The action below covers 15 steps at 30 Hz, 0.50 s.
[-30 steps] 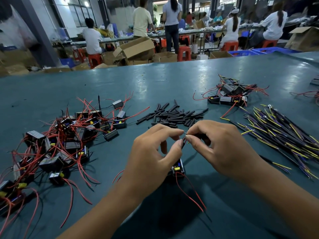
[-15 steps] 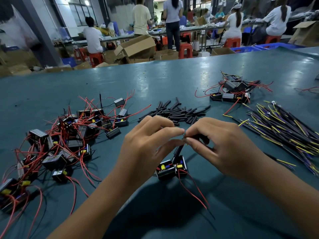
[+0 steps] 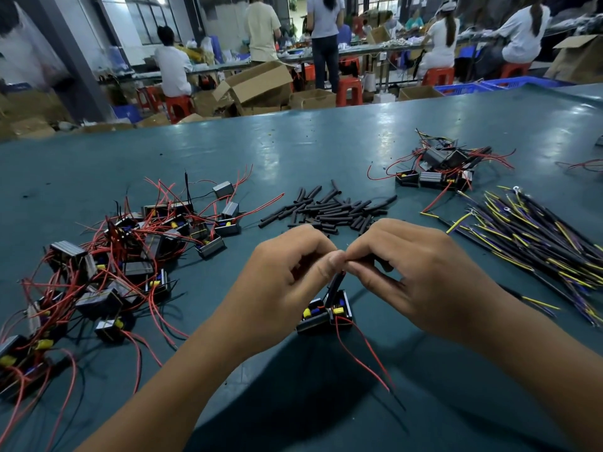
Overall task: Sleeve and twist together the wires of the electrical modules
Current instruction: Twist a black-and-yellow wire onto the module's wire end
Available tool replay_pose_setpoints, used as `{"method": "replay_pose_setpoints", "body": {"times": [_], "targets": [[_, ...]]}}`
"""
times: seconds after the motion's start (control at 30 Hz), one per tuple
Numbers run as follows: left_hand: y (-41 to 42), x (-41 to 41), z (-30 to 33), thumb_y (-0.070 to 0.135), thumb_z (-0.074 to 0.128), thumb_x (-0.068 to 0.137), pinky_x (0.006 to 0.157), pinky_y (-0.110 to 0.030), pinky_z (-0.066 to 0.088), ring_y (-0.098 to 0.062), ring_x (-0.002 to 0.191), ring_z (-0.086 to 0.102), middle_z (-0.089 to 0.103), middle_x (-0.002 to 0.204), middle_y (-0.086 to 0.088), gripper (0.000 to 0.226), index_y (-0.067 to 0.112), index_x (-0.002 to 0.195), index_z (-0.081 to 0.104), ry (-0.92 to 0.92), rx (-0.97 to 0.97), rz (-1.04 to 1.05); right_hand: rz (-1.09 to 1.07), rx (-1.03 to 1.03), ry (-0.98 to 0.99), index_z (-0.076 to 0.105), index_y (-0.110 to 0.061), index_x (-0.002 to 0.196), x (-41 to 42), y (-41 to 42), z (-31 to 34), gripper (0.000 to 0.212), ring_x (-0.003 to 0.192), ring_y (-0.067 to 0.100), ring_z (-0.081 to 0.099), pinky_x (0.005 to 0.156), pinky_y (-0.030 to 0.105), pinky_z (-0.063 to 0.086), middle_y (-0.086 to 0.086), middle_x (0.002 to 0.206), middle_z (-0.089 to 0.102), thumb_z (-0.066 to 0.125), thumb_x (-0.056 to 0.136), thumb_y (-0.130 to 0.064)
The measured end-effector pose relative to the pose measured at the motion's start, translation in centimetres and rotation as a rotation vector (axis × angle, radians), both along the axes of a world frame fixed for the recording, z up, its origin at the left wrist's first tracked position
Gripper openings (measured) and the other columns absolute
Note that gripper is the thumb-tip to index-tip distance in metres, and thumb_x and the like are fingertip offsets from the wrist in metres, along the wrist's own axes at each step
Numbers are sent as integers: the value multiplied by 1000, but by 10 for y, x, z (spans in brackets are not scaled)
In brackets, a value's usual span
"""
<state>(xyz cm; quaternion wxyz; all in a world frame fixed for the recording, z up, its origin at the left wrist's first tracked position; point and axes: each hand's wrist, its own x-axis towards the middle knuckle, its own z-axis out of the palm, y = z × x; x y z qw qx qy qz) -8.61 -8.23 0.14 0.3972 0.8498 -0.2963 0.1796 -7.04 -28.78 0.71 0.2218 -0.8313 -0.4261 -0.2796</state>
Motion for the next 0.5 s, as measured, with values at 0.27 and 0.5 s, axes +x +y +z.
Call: {"method": "replay_pose_setpoints", "body": {"times": [0.27, 0.5], "targets": [[-4, -3, 3, 33, 61, 90, 51, -22, 31, -11, 53, 37, 49, 61, 6, 23, 19, 73, 68, 537, -395, -20, 2, 1, 45, 69, -8, 91, 0, 0, 1, 12, 72, 10, 50, 70, 18, 39, -2, 82, 62, 62, 93, -18], [11, 5, 0, 26, 72, 90, 73, -29, 48, -14, 87, 58, 62, 96, -4, 22, 5, 97, 73, -414, 194, 48, 4, 25, 111, 68, -10, 93, -1, -1, 1, 11, 74, 0, 44, 73, 9, 35, -7, 83, 61, 61, 93, -18]]}}
